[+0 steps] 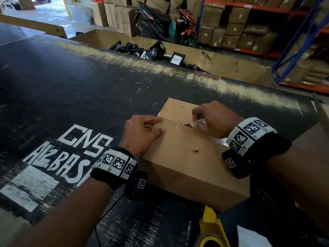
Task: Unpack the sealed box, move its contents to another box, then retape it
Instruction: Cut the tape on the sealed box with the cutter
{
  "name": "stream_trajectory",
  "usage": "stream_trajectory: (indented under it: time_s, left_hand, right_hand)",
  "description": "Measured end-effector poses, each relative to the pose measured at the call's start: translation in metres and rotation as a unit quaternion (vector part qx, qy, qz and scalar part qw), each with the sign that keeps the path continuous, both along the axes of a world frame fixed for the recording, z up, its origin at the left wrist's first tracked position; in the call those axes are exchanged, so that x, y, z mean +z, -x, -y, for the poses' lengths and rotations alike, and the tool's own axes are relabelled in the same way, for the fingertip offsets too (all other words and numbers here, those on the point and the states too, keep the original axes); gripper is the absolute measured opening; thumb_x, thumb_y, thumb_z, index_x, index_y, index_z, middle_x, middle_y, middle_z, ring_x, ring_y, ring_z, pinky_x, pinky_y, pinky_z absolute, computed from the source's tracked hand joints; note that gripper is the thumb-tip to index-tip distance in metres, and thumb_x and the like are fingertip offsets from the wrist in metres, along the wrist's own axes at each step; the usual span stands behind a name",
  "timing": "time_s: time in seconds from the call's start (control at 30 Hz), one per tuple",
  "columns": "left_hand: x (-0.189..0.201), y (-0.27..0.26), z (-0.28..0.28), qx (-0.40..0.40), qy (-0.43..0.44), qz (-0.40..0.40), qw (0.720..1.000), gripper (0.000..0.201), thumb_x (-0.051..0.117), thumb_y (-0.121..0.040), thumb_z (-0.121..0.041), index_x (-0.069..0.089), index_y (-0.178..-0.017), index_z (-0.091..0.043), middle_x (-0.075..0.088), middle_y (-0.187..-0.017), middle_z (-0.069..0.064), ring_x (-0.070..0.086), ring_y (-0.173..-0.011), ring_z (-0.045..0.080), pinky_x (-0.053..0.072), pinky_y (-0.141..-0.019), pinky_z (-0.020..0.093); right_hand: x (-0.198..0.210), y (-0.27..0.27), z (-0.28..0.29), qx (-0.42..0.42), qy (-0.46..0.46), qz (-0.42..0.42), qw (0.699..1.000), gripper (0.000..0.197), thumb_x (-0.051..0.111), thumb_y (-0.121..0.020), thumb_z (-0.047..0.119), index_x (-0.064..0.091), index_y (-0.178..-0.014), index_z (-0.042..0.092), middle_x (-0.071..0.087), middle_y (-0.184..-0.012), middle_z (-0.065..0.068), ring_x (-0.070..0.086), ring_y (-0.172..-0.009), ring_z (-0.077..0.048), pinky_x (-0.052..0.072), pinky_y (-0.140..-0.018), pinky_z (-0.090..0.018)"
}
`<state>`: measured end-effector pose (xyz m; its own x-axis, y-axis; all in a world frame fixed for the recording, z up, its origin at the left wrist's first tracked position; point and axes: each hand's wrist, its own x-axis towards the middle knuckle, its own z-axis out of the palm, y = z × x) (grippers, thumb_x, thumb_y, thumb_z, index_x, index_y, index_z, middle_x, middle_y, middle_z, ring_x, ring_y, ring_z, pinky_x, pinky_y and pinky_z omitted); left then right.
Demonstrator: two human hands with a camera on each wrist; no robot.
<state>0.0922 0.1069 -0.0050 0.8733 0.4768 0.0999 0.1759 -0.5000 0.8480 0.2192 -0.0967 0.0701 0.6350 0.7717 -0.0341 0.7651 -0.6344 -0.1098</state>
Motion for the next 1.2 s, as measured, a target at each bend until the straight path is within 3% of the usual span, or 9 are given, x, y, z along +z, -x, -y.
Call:
stream_trajectory:
  time_s: [0.2,0.47,0.63,0.77,0.87,1.07,1.2]
  left_hand:
    - [0.004,0.002,0.003,-0.004,-0.013,-0.008,1.000,0.037,0.086,-0.079,-0.026,0.076,-0.114,-0.032,0.074,-0.106,-0.011,0.067,-0.088,0.000,0.059,-0.090,0.026]
    - [0.014,0.003,0.013,-0.037,-0.043,-0.039,0.998,0.044,0.087,-0.077,-0.034,0.072,-0.119,-0.035,0.069,-0.105,-0.010,0.065,-0.093,0.005,0.056,-0.092,0.029]
    - [0.022,0.004,0.017,-0.053,-0.103,-0.074,0.991,0.052,0.084,-0.078,-0.044,0.068,-0.126,-0.037,0.065,-0.109,-0.010,0.061,-0.093,0.003,0.047,-0.079,0.019]
    - [0.025,0.002,0.024,-0.066,-0.138,-0.104,0.983,0.057,0.084,-0.076,-0.050,0.066,-0.128,-0.037,0.061,-0.129,0.002,0.057,-0.109,0.016,0.047,-0.090,0.032]
    - [0.024,-0.001,0.027,-0.062,-0.141,-0.115,0.981,0.060,0.084,-0.072,-0.056,0.066,-0.127,-0.039,0.057,-0.136,0.004,0.057,-0.120,0.023,0.049,-0.100,0.041]
    - [0.027,-0.016,0.025,-0.030,-0.102,-0.123,0.987,0.056,0.085,-0.072,-0.055,0.067,-0.122,-0.038,0.062,-0.133,0.001,0.056,-0.120,0.019,0.044,-0.094,0.034]
    - [0.029,-0.021,0.029,-0.041,-0.133,-0.150,0.979,0.051,0.084,-0.066,-0.065,0.070,-0.110,-0.043,0.051,-0.141,0.004,0.051,-0.129,0.026,0.045,-0.105,0.044]
  right_hand:
    - [-0.003,-0.001,0.033,-0.030,-0.015,-0.006,0.999,0.007,0.063,-0.085,0.017,0.065,-0.081,0.023,0.066,-0.078,0.005,0.060,-0.072,-0.014,0.052,-0.064,-0.033]
    - [-0.002,0.004,0.074,-0.071,-0.039,-0.010,0.997,0.007,0.064,-0.088,0.020,0.065,-0.082,0.023,0.064,-0.082,0.008,0.058,-0.075,-0.012,0.048,-0.066,-0.032]
    - [-0.001,0.006,0.095,-0.095,-0.041,-0.019,0.994,0.007,0.064,-0.089,0.021,0.067,-0.084,0.025,0.063,-0.080,0.008,0.059,-0.076,-0.013,0.051,-0.068,-0.034]
    - [-0.002,0.007,0.109,-0.119,-0.039,-0.024,0.992,0.008,0.064,-0.089,0.020,0.067,-0.083,0.025,0.064,-0.081,0.007,0.058,-0.077,-0.011,0.055,-0.071,-0.038]
    - [-0.003,0.008,0.118,-0.125,-0.041,-0.020,0.991,0.009,0.065,-0.088,0.019,0.066,-0.082,0.025,0.064,-0.081,0.008,0.058,-0.076,-0.011,0.055,-0.072,-0.039]
    - [-0.001,0.008,0.129,-0.132,-0.038,-0.008,0.991,0.007,0.064,-0.088,0.021,0.066,-0.082,0.025,0.063,-0.082,0.009,0.059,-0.079,-0.016,0.054,-0.073,-0.040]
    - [-0.003,0.007,0.130,-0.123,-0.048,-0.001,0.991,0.006,0.064,-0.089,0.022,0.065,-0.083,0.024,0.062,-0.079,0.008,0.059,-0.078,-0.017,0.050,-0.070,-0.035]
